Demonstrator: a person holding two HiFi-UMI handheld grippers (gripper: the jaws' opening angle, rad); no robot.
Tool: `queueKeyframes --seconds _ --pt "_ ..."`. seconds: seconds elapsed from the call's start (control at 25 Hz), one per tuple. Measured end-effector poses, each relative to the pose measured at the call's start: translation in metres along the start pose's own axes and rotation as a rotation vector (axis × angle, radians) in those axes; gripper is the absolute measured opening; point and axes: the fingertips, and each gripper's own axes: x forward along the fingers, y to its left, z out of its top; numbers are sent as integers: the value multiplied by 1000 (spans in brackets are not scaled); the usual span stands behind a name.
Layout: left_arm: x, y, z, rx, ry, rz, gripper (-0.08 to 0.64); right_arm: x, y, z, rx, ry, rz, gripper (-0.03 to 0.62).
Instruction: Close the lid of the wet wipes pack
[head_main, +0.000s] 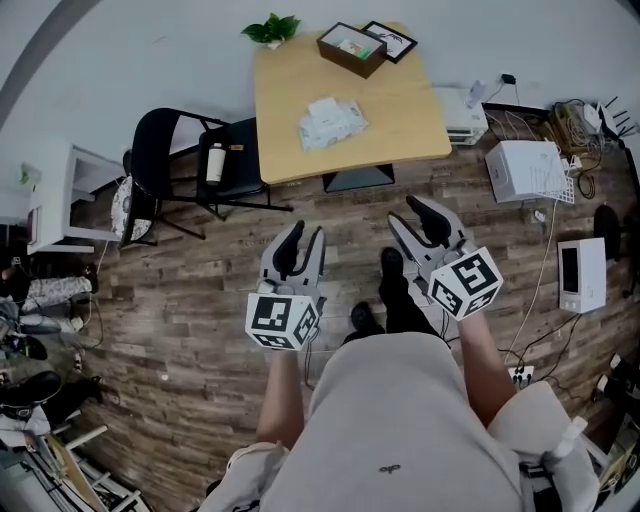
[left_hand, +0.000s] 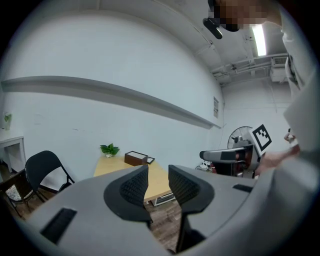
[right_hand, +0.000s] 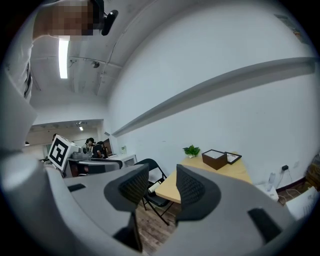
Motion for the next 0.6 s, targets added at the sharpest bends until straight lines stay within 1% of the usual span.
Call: queueKeyframes --seconds 0.2,0.36,0.6 --pt "41 8 19 24 2 4 104 29 -30 19 2 -13 28 155" --pt "71 12 37 32 -7 22 104 46 -53 34 -2 -15 67 153" --pt "109 12 53 33 -10 62 104 67 -85 44 -21 -2 131 153"
